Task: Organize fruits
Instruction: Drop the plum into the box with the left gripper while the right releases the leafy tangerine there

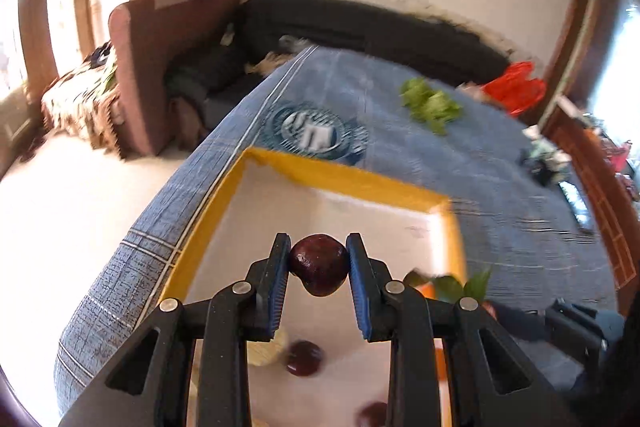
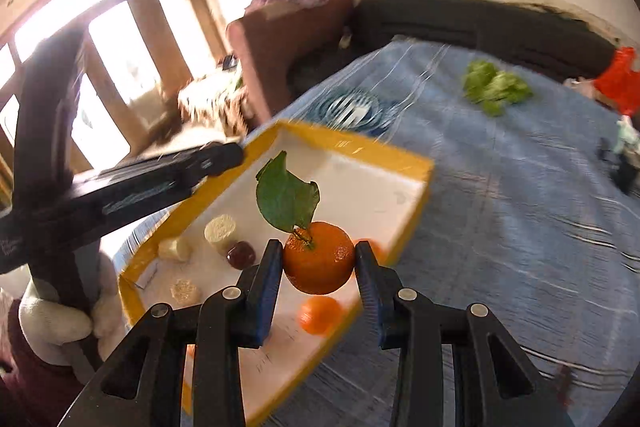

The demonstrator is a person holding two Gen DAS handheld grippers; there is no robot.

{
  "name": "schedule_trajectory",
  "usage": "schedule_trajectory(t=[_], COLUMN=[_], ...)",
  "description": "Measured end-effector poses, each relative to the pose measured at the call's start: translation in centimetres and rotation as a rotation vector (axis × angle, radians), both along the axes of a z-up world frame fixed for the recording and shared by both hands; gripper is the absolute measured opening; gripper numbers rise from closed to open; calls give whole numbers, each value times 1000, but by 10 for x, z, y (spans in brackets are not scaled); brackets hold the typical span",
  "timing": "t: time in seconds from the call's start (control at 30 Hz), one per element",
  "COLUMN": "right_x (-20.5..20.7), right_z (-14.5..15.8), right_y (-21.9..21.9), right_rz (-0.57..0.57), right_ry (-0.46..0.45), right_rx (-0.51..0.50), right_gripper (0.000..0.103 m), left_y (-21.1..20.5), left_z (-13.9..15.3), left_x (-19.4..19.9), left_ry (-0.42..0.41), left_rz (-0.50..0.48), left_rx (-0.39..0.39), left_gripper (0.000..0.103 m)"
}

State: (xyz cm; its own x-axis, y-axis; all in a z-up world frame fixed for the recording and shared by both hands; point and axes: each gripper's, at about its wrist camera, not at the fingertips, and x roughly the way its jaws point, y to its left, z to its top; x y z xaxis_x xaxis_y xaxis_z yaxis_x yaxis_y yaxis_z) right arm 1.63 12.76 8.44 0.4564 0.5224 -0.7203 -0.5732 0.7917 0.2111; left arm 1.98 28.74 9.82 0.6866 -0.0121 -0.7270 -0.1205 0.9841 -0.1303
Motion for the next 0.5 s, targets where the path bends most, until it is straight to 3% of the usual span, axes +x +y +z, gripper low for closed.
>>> schedule_trajectory(t=[0.2, 0.4, 0.5], right_x=[11, 13, 11], right_z=[-34, -47, -49], right_y=[42, 54, 54], right_rz=[41, 59, 60], right_ry=[20, 13, 7], right_rx=[-93, -146, -146], right_gripper=[41, 42, 42], left_y=[17, 20, 22], left_z=[-31, -39, -37], left_x=[17, 20, 15], left_ry=[72, 86, 73], left_rz=[40, 46, 57], left_rx=[12, 12, 19], left_gripper=[27, 28, 39])
